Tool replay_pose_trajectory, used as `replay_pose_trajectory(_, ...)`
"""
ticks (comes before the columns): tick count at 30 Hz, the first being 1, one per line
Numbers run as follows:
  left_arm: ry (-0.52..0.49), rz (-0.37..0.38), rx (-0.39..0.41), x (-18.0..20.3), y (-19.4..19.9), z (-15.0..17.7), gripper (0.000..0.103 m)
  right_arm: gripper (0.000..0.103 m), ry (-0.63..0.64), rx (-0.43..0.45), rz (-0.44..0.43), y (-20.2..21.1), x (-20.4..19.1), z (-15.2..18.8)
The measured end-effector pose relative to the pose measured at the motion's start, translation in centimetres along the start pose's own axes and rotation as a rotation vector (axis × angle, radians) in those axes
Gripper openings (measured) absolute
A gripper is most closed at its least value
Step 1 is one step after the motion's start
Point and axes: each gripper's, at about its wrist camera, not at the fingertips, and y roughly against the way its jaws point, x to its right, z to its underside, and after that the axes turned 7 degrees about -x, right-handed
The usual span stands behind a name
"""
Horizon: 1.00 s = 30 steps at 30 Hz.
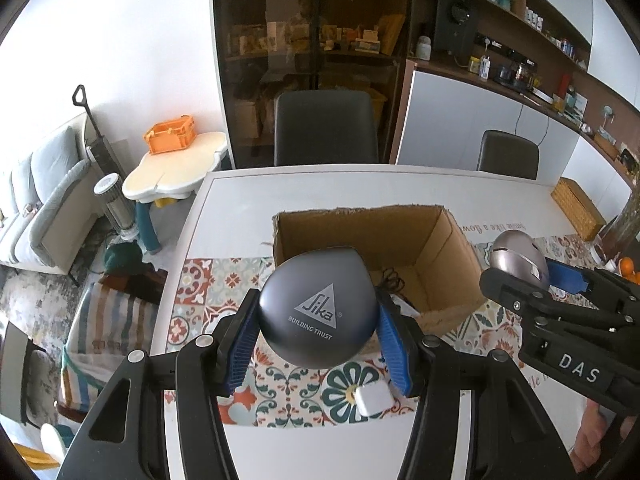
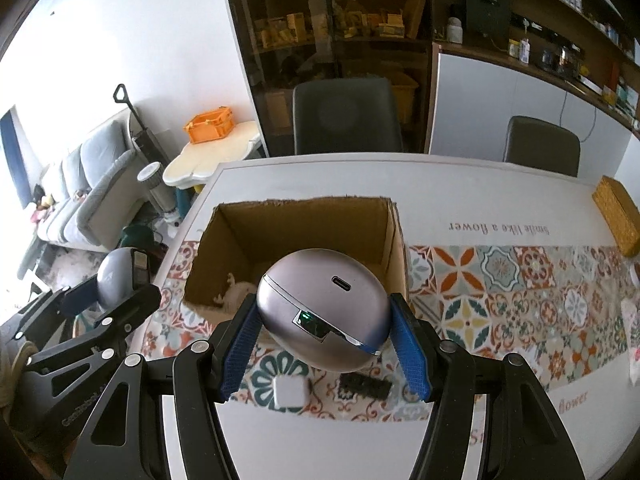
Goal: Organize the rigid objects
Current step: 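Carry the mouse and dark case over the box and open both tools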
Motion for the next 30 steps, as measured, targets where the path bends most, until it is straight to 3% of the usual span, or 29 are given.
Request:
replay_pose_trajectory(16, -0.022, -0.012, -0.046, 0.2, -5.0, -4.9, 0.055, 0.063, -0.007, -0.079, 0.031, -4.3, 1.1, -5.2)
replay_pose_trajectory(30, -0.028, -0.029, -0.159, 0.1, -10.0, -5.2, 0.055, 0.063, -0.001, -0.215, 0.055, -10.0, 1.7, -6.0)
